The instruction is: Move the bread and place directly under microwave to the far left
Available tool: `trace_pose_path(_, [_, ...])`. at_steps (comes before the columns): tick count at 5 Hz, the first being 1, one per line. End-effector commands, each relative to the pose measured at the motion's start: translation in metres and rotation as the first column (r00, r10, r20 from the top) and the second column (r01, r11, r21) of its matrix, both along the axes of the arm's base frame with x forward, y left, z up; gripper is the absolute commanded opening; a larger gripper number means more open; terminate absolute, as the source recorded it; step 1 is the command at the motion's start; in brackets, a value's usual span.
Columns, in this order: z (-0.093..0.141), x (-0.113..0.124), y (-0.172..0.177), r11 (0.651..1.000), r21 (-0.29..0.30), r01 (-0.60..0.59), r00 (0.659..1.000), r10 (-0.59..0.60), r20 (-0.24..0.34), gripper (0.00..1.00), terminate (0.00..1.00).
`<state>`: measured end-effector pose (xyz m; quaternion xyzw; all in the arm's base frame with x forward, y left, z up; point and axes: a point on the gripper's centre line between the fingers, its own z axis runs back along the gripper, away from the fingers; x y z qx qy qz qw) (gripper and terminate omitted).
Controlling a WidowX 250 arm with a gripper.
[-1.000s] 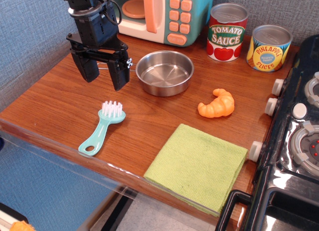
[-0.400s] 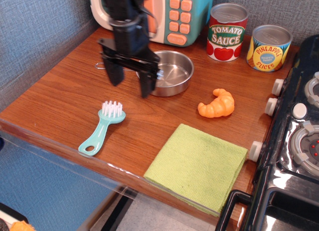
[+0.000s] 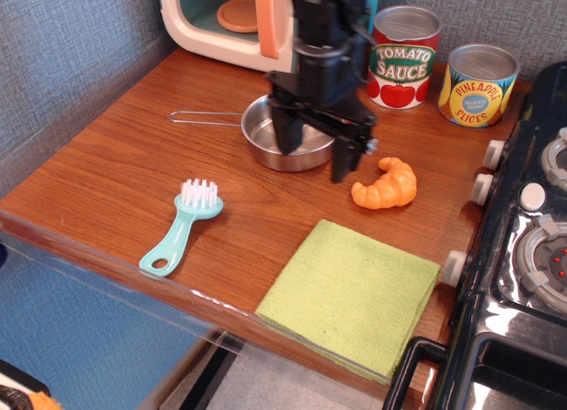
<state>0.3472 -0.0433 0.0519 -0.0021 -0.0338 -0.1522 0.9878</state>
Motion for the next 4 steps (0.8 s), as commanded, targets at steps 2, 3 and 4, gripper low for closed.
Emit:
trace_pose_path(2, [0.006,0.033,-0.041,0.998,-0.027,0.048,0.997,-0.047,0.057,1.00,0.00])
trace_pose_path(3, [-0.003,0.032,-0.041,0.999,-0.022,0.041,0.999,-0.040,0.034,1.00,0.00])
trace_pose_path(4, [-0.017,0.025,-0.044,0.999,-0.034,0.026,1.000,-0.026,-0.001,1.00,0.00])
